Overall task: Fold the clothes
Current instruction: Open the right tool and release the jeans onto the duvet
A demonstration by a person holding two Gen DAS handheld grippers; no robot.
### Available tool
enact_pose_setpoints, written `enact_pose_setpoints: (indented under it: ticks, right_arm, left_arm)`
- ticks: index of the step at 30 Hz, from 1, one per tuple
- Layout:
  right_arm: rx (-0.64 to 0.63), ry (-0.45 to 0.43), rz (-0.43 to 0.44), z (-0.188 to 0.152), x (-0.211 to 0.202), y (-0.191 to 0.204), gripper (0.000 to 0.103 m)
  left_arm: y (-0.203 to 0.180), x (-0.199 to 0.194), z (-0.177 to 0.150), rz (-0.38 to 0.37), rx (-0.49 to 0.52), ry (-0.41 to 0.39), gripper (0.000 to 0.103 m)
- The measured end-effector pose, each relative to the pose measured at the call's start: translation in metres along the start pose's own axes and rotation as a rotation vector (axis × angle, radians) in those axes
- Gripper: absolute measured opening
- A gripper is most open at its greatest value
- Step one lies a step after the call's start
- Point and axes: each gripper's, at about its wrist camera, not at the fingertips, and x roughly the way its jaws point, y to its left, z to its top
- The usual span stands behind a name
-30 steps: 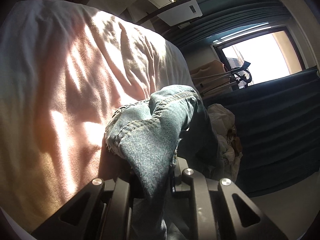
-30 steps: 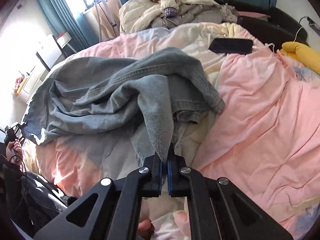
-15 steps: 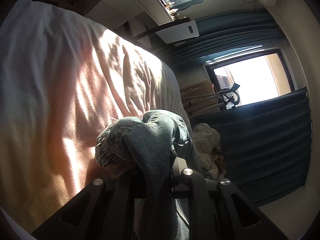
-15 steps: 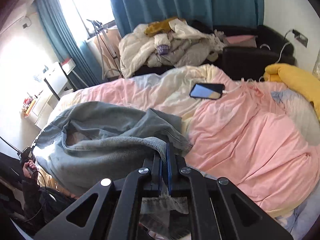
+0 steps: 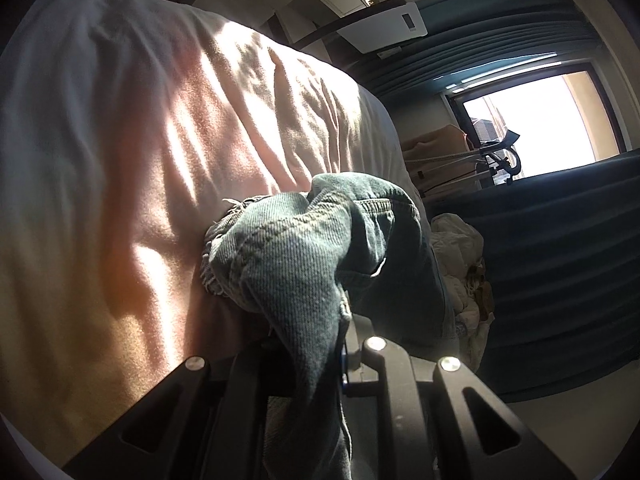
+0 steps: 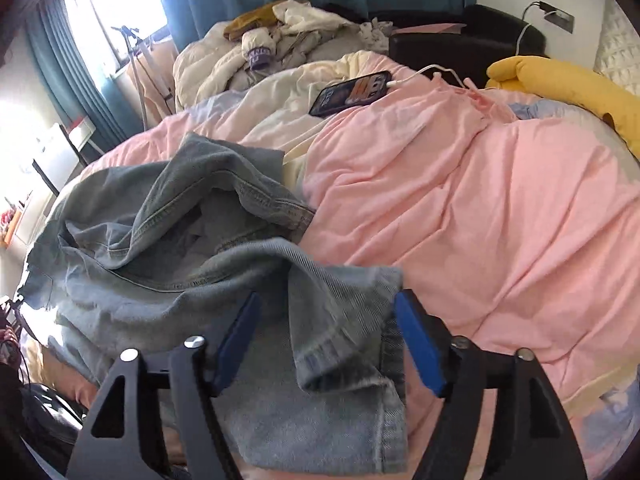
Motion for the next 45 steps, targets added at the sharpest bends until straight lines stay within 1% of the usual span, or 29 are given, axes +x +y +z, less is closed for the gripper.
enact_pose_setpoints:
  ticks: [1, 2, 4, 6, 9, 11, 12, 13, 14, 15, 16, 17, 20, 23, 25, 27, 28, 31, 32, 33, 34, 35, 36, 38, 39, 40, 41, 43, 45]
  right_arm:
    - [0.038, -0.014, 0.008, -0.006, -0.008, -0.011, 0.077]
    - [0.098, 0.003, 0.018, -0.014, -0.01, -0.023, 0.077]
    - [0.215, 0.057, 0.045, -0.035, -0.01, -0.045, 0.077]
    - [0.269, 0.106, 0.078, -0.058, -0.006, -0.055, 0.077]
    - [0.353, 0.181, 0.138, -0.089, 0.013, -0.061, 0.077]
    - [0.387, 0.182, 0.196, -0.097, 0.025, -0.059, 0.076]
    - [0.39, 0.163, 0.194, -0.097, 0.026, -0.057, 0.075]
    - [0.392, 0.141, 0.189, -0.097, 0.027, -0.055, 0.065]
    - [0.397, 0.123, 0.178, -0.096, 0.026, -0.054, 0.05]
    - [0.405, 0.111, 0.173, -0.095, 0.023, -0.054, 0.043]
    - [0.412, 0.1, 0.169, -0.094, 0.02, -0.054, 0.025]
    - [0.412, 0.079, 0.172, -0.092, 0.013, -0.052, 0.021]
    - [0.4, 0.012, 0.183, -0.088, -0.015, -0.047, 0.018]
    - [0.378, -0.05, 0.182, -0.09, -0.046, -0.04, 0.017]
    - [0.385, -0.07, 0.162, -0.097, -0.059, -0.045, 0.017]
    - [0.397, -0.031, 0.133, -0.107, -0.049, -0.055, 0.017]
    - [0.403, -0.01, 0.118, -0.113, -0.044, -0.059, 0.017]
    - [0.429, 0.061, 0.087, -0.128, -0.024, -0.073, 0.017]
    - [0.436, 0.08, 0.082, -0.133, -0.017, -0.076, 0.017]
    - [0.439, 0.084, 0.082, -0.134, -0.015, -0.077, 0.017]
    - [0.439, 0.082, 0.082, -0.134, -0.014, -0.077, 0.018]
    - [0.437, 0.081, 0.079, -0.131, -0.015, -0.077, 0.02]
    - [0.435, 0.079, 0.067, -0.127, -0.018, -0.076, 0.022]
    - [0.422, 0.054, 0.02, -0.117, -0.029, -0.076, 0.03]
    - [0.413, 0.033, 0.011, -0.11, -0.036, -0.075, 0.036]
    - [0.404, 0.011, 0.004, -0.103, -0.042, -0.074, 0.048]
    - [0.394, -0.012, -0.003, -0.096, -0.049, -0.073, 0.05]
    - [0.363, -0.049, -0.01, -0.081, -0.059, -0.066, 0.05]
    - [0.316, -0.075, -0.002, -0.062, -0.066, -0.05, 0.05]
  left_arm:
    - [0.001, 0.0, 0.0, 0.002, -0.001, 0.0, 0.011]
    - [0.002, -0.001, 0.0, 0.003, -0.003, 0.0, 0.011]
    - [0.004, -0.001, -0.001, 0.007, -0.008, 0.002, 0.011]
    - [0.005, -0.001, -0.001, 0.009, -0.014, 0.005, 0.011]
    - [0.007, 0.0, -0.002, 0.014, -0.024, 0.009, 0.011]
    - [0.008, 0.0, -0.002, 0.017, -0.031, 0.012, 0.011]
    - [0.009, 0.001, -0.002, 0.018, -0.034, 0.013, 0.011]
    - [0.01, 0.001, -0.002, 0.02, -0.038, 0.014, 0.011]
    - [0.01, 0.0, -0.003, 0.023, -0.038, 0.016, 0.011]
    - [0.011, -0.001, -0.003, 0.018, -0.041, 0.018, 0.011]
    - [0.011, -0.002, -0.004, 0.012, -0.044, 0.019, 0.011]
    - [0.011, -0.004, -0.004, 0.005, -0.046, 0.02, 0.011]
    - [0.012, -0.007, -0.006, -0.014, -0.06, 0.022, 0.011]
    - [0.018, -0.009, -0.008, -0.043, -0.092, 0.029, 0.012]
    - [0.024, -0.01, -0.008, -0.075, -0.127, 0.039, 0.017]
    - [0.029, -0.011, -0.008, -0.107, -0.162, 0.049, 0.024]
    - [0.033, -0.013, -0.007, -0.128, -0.189, 0.052, 0.025]
    - [0.046, -0.023, -0.006, -0.198, -0.262, 0.054, 0.04]
    - [0.052, -0.029, -0.006, -0.214, -0.285, 0.047, 0.051]
    - [0.057, -0.034, -0.007, -0.23, -0.308, 0.04, 0.058]
    - [0.063, -0.038, -0.005, -0.225, -0.329, 0.024, 0.062]
    - [0.069, -0.041, -0.004, -0.219, -0.35, 0.009, 0.071]
    - [0.075, -0.04, -0.003, -0.209, -0.379, 0.007, 0.076]
    - [0.087, -0.036, -0.002, -0.19, -0.437, 0.006, 0.077]
    - [0.091, -0.029, -0.001, -0.199, -0.467, 0.015, 0.077]
    - [0.093, -0.02, 0.0, -0.21, -0.49, 0.043, 0.077]
    - [0.095, -0.011, 0.0, -0.221, -0.512, 0.071, 0.077]
    - [0.093, 0.007, 0.004, -0.26, -0.533, 0.115, 0.077]
    - [0.087, 0.013, 0.008, -0.266, -0.526, 0.099, 0.077]
